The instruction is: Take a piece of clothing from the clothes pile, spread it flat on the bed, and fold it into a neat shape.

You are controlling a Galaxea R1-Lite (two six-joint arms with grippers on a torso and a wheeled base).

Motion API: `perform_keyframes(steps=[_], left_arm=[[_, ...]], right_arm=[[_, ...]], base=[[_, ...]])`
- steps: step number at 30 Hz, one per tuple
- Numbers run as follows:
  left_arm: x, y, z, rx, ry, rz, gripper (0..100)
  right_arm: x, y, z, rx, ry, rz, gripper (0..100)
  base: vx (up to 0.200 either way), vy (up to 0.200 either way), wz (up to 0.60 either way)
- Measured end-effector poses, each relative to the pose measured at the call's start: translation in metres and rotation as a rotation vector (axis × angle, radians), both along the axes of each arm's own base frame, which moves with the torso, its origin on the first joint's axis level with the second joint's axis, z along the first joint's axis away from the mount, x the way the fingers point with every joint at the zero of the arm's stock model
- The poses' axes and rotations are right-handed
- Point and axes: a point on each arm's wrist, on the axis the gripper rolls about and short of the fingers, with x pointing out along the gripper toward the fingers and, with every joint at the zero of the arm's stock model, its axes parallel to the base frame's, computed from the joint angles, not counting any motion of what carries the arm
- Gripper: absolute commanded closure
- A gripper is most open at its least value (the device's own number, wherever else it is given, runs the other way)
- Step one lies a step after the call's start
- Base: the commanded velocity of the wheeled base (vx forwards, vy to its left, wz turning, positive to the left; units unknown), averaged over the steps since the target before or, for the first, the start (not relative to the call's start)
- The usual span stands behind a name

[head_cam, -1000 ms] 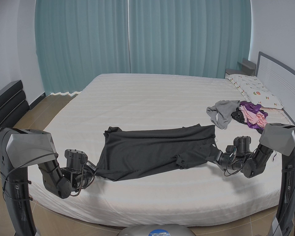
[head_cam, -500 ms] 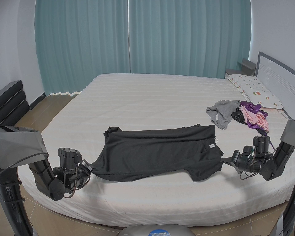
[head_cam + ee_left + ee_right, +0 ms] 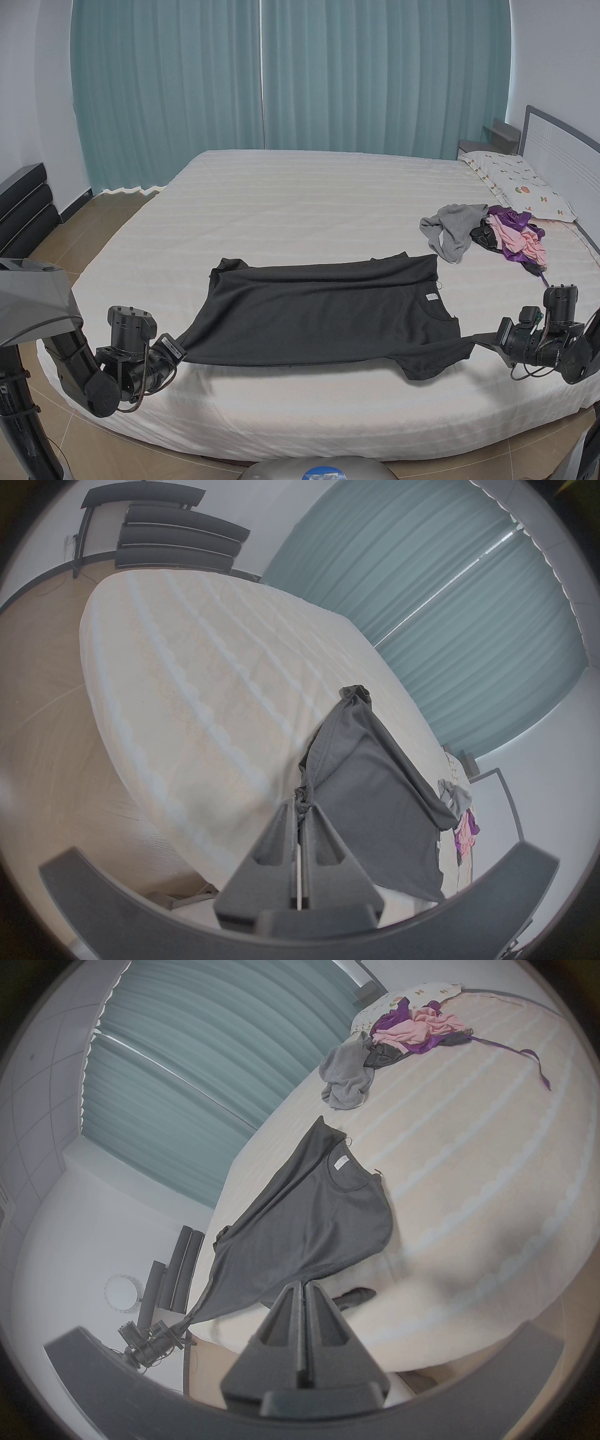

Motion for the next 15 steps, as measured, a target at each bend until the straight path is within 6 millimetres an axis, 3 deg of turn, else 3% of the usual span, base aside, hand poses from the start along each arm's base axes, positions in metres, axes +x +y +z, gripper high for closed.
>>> perform_keyframes(steps=[15], left_arm=[[-0.020, 0.003, -0.004, 0.125, 0.106, -0.098, 100]], right_arm=[[-0.038, -0.009, -0.003, -0.112, 0.003, 0.032, 100]], base=[[0.000, 0.000, 0.00]])
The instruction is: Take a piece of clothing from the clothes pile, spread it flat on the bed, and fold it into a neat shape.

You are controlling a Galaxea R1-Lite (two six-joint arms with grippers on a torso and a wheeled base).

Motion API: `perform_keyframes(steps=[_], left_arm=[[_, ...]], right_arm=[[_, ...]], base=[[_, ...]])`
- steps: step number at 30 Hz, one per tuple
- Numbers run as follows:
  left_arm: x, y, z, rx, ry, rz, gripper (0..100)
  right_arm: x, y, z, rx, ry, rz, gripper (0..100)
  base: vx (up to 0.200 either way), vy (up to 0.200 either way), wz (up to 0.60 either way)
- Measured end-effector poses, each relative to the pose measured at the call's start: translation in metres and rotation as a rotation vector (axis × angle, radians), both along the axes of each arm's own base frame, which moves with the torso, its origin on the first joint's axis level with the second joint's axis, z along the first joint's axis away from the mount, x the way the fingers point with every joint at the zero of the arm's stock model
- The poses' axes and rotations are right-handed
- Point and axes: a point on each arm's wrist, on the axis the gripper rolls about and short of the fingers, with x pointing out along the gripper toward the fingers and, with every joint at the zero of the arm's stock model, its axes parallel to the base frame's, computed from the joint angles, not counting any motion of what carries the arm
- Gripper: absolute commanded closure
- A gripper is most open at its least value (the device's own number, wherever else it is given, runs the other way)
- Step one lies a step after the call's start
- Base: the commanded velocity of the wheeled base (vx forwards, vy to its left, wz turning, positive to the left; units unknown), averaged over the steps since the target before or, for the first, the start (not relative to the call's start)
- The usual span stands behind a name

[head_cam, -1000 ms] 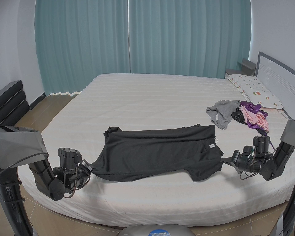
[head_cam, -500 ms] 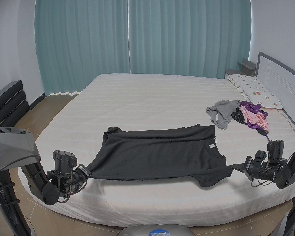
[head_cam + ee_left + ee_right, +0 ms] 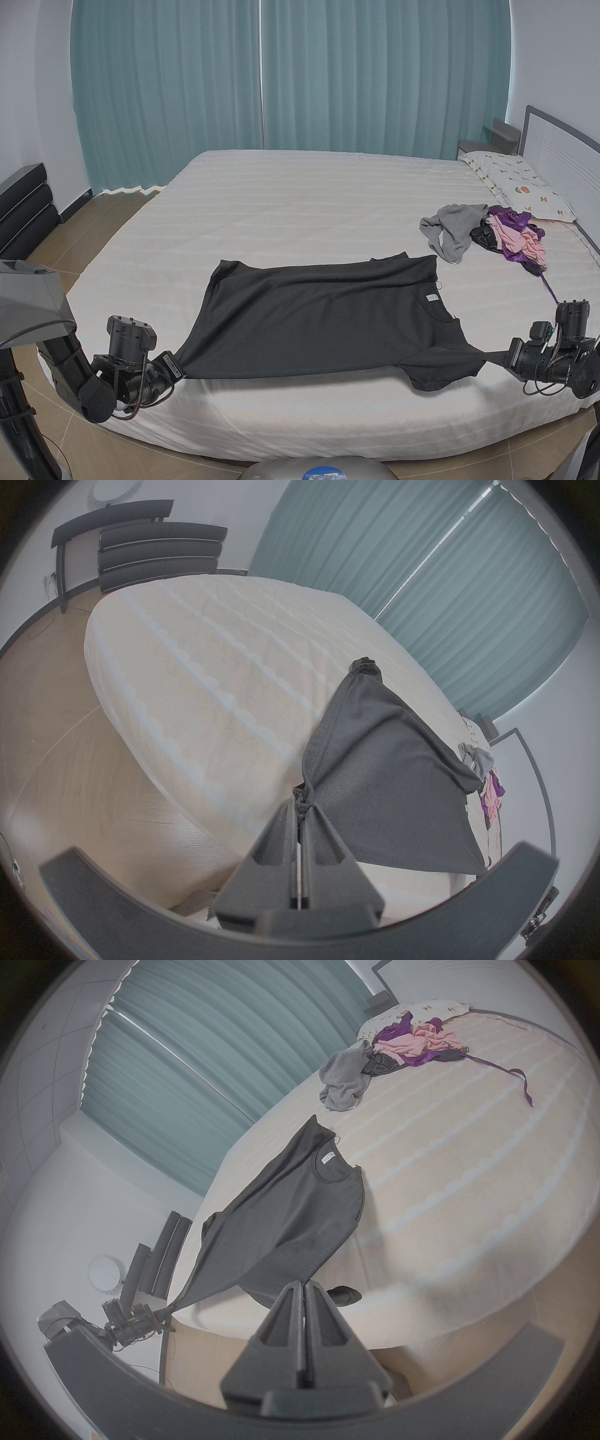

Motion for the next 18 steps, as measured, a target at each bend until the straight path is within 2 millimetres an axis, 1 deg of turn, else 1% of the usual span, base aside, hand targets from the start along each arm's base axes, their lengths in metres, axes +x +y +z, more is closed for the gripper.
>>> perform_keyframes(steps=[8, 11, 17, 18], left_arm=[[-0.002, 0.000, 0.000, 0.010, 0.013, -0.012, 100], [-0.006, -0.001, -0.002, 0.028, 0.051, -0.027, 100], [-0.010, -0.006, -0.005, 0.045, 0.089, -0.058, 100], [-0.010, -0.007, -0.006, 0.046, 0.091, -0.061, 100]], right_arm=[[-0.013, 0.000, -0.008, -0.066, 0.081, 0.056, 100], [-0.018, 0.000, -0.012, -0.104, 0.137, 0.089, 100], [-0.014, -0.001, -0.020, -0.149, 0.168, 0.108, 100], [-0.013, -0.001, -0.022, -0.154, 0.169, 0.115, 0]], base=[[0.000, 0.000, 0.00], [0.000, 0.000, 0.00], [0.000, 0.000, 0.00], [0.000, 0.000, 0.00]])
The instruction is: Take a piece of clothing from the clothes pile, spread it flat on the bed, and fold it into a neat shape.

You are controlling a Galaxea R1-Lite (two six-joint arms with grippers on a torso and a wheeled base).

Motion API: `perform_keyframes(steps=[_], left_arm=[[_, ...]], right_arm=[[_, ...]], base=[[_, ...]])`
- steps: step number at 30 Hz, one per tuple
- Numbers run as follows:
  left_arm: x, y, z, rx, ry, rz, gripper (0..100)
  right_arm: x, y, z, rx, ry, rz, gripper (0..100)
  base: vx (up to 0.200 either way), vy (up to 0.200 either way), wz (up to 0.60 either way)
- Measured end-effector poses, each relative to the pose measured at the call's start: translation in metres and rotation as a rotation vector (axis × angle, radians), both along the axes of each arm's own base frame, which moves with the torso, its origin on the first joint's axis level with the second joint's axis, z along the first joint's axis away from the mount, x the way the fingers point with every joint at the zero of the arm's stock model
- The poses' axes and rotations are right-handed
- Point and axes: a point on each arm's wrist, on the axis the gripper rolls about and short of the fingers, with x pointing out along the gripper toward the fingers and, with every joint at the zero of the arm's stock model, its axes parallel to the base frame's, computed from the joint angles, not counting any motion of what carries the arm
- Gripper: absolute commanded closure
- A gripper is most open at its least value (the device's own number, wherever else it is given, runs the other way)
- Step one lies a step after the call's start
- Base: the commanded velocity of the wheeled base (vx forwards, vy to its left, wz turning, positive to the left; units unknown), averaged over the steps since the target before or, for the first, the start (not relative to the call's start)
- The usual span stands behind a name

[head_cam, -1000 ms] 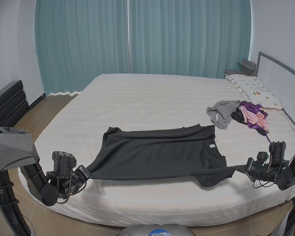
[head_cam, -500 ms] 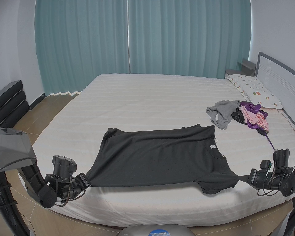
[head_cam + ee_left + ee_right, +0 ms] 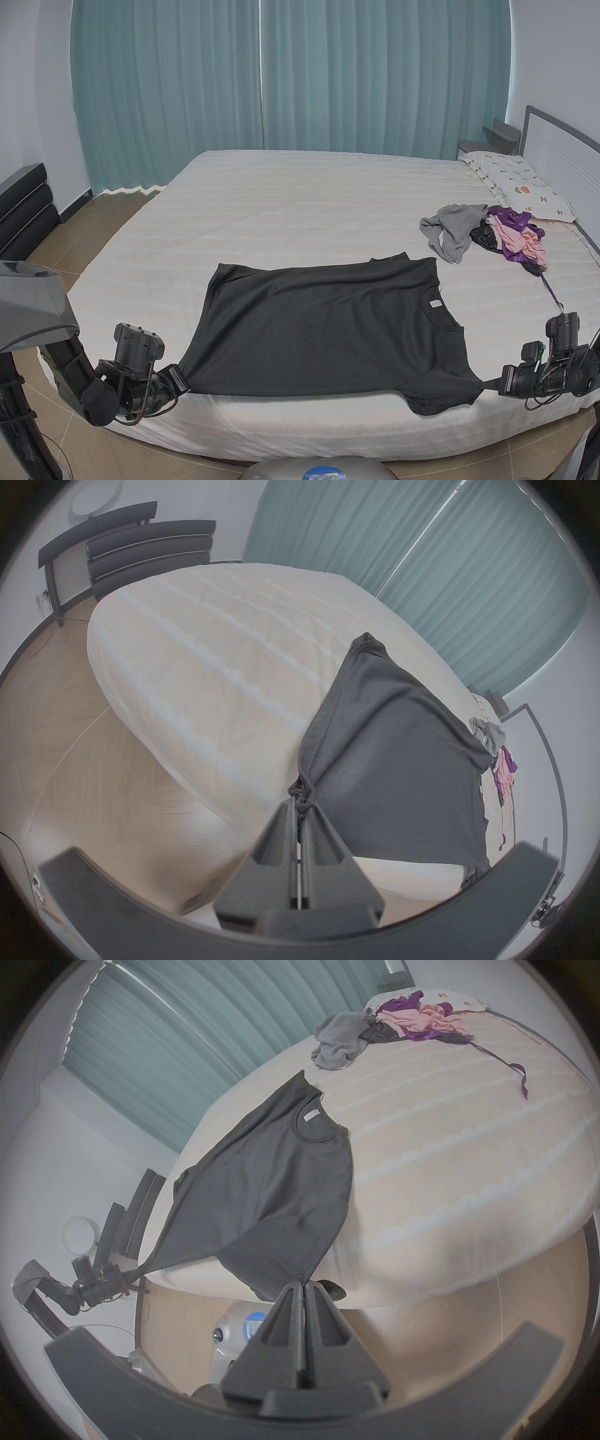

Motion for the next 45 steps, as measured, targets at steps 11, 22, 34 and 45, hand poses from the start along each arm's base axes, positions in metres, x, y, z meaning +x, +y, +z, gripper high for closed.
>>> perform_keyframes(steps=[11, 22, 34, 45], left_arm=[[0.001, -0.003, -0.002, -0.001, 0.003, -0.011, 100], [0.001, -0.003, -0.002, -0.009, 0.003, -0.014, 100], [0.002, -0.003, -0.002, -0.012, 0.000, -0.011, 100], [0.003, -0.003, -0.002, -0.013, -0.001, -0.009, 100]], right_arm=[[0.024, -0.004, -0.017, -0.025, -0.089, 0.022, 0], [0.057, -0.007, -0.042, 0.021, -0.161, -0.049, 0], [0.082, -0.007, -0.066, 0.069, -0.191, -0.095, 100], [0.099, -0.011, -0.067, 0.071, -0.224, -0.150, 100]], base=[[0.000, 0.000, 0.00], [0.000, 0.000, 0.00], [0.000, 0.000, 0.00], [0.000, 0.000, 0.00]])
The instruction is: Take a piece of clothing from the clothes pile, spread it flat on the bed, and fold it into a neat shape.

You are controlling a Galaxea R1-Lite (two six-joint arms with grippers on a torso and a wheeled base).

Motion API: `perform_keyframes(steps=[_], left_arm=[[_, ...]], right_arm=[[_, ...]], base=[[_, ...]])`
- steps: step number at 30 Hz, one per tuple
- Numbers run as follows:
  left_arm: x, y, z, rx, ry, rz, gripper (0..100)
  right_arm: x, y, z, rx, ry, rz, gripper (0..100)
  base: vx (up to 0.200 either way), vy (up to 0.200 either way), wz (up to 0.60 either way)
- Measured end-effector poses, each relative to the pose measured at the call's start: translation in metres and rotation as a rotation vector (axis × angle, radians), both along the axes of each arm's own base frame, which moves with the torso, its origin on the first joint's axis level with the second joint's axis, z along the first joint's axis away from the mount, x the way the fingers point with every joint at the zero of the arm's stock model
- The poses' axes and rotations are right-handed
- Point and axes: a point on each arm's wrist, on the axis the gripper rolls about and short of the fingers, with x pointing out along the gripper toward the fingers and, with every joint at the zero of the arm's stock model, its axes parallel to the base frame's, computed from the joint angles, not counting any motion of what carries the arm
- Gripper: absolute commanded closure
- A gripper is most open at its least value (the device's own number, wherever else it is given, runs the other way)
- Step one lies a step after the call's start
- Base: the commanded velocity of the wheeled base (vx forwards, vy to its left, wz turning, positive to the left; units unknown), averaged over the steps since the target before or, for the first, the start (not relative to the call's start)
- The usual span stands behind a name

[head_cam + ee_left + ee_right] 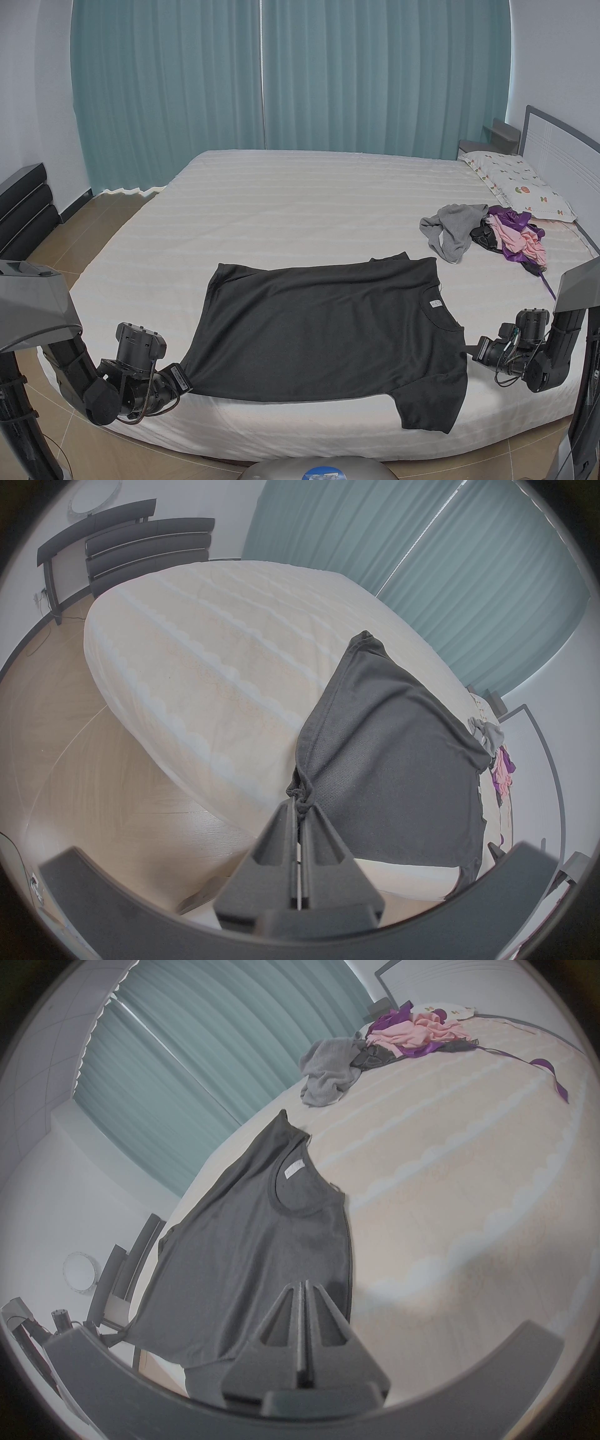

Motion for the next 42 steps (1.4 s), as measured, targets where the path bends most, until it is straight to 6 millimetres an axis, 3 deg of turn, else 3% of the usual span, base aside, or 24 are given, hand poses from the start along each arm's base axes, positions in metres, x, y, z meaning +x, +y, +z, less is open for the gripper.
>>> perform_keyframes(steps=[3, 4, 18, 19, 42], left_arm=[[0.000, 0.000, 0.000, 0.000, -0.001, 0.001, 100], [0.000, 0.000, 0.000, 0.000, -0.001, 0.002, 100], [0.000, 0.001, 0.000, -0.001, 0.000, 0.004, 100], [0.000, 0.001, 0.000, -0.001, -0.001, 0.005, 100], [0.001, 0.001, 0.000, -0.001, -0.002, 0.004, 100]], right_arm=[[0.000, 0.000, 0.000, 0.000, 0.002, -0.005, 100], [-0.002, 0.000, -0.001, 0.000, 0.011, -0.005, 0], [-0.005, 0.001, -0.008, 0.007, 0.047, -0.001, 0], [-0.004, 0.001, -0.009, 0.006, 0.045, 0.000, 100], [0.055, -0.001, -0.005, 0.017, -0.071, -0.063, 100]], base=[[0.000, 0.000, 0.00], [0.000, 0.000, 0.00], [0.000, 0.000, 0.00], [0.000, 0.000, 0.00], [0.000, 0.000, 0.00]])
